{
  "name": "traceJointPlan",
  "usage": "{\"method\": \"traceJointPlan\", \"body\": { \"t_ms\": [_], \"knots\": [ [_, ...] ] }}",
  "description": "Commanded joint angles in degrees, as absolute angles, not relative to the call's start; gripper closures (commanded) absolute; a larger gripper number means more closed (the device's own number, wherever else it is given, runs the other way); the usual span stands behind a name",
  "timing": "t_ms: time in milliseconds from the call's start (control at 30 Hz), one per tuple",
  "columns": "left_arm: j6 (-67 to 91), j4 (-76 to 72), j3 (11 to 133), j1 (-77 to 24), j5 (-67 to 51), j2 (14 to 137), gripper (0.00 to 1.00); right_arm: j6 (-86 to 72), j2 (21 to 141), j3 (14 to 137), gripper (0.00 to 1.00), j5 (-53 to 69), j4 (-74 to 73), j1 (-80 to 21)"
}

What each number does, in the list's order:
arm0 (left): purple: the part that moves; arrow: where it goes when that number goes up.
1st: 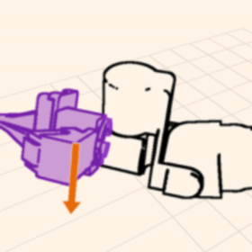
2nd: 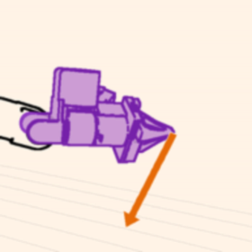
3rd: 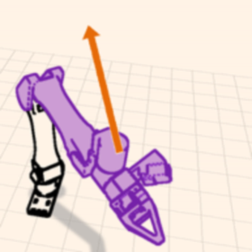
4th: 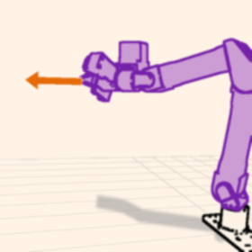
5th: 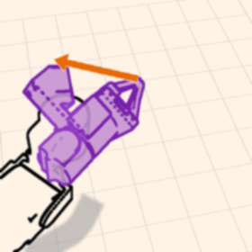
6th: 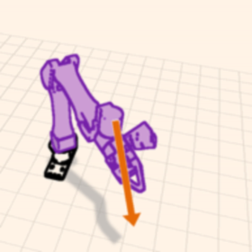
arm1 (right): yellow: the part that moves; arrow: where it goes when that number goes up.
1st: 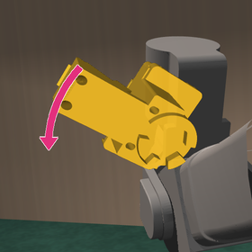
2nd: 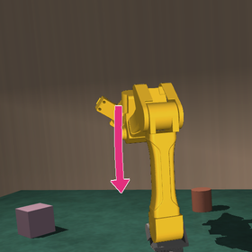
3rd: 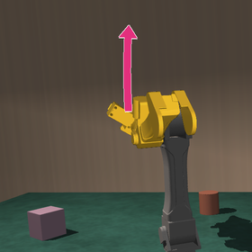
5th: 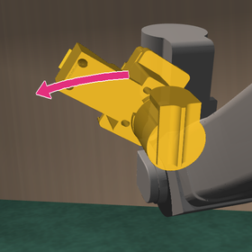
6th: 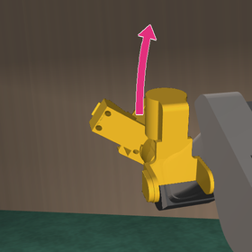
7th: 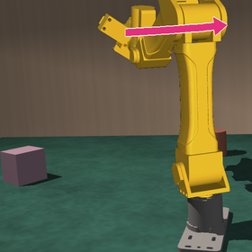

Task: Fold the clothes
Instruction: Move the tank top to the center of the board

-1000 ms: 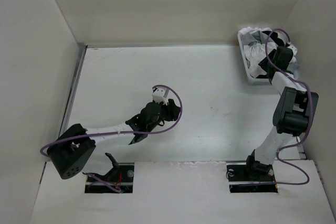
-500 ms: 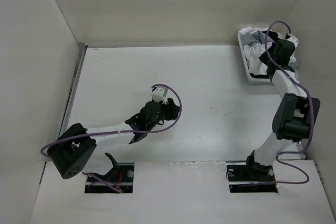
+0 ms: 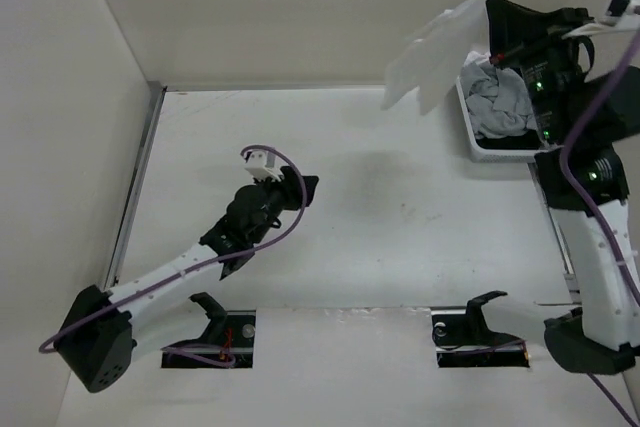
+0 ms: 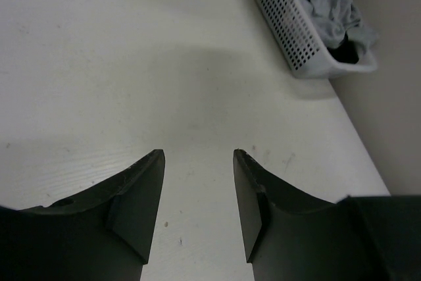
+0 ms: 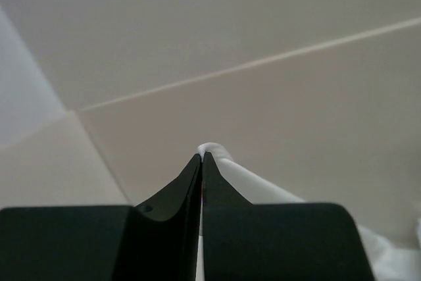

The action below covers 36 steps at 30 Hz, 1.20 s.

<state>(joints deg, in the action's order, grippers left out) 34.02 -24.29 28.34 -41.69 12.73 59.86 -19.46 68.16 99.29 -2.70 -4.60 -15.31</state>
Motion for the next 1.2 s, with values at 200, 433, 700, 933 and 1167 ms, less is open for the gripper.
{"method": "traceJointPlan", "body": {
  "t_ms": [200, 433, 700, 933, 1167],
  "knots": [
    [37.8, -13.5, 27.8, -37.6, 24.7, 40.4, 0.56, -12.7, 60.5, 96.2, 0.96, -6.9, -10.2, -35.4],
    [40.1, -9.4, 26.1, -34.1, 24.4, 36.6, 0.56, -21.6, 61.3, 71.4, 0.95, -5.1, 0.7, -38.9],
    [40.4, -9.1, 24.0, -33.4, 21.3, 45.4, 0.56, -30.6, 82.3, 62.0, 0.97, 2.0, 14.9, -33.4],
    [38.2, -7.4, 24.2, -37.4, 20.2, 52.4, 0.58, -32.9, 105.4, 80.9, 0.97, 1.0, 9.3, -22.7],
    [37.8, -1.6, 25.2, -41.3, 24.9, 55.4, 0.58, -33.9, 107.3, 85.8, 0.54, -3.0, 5.0, -19.6]
  ]
}}
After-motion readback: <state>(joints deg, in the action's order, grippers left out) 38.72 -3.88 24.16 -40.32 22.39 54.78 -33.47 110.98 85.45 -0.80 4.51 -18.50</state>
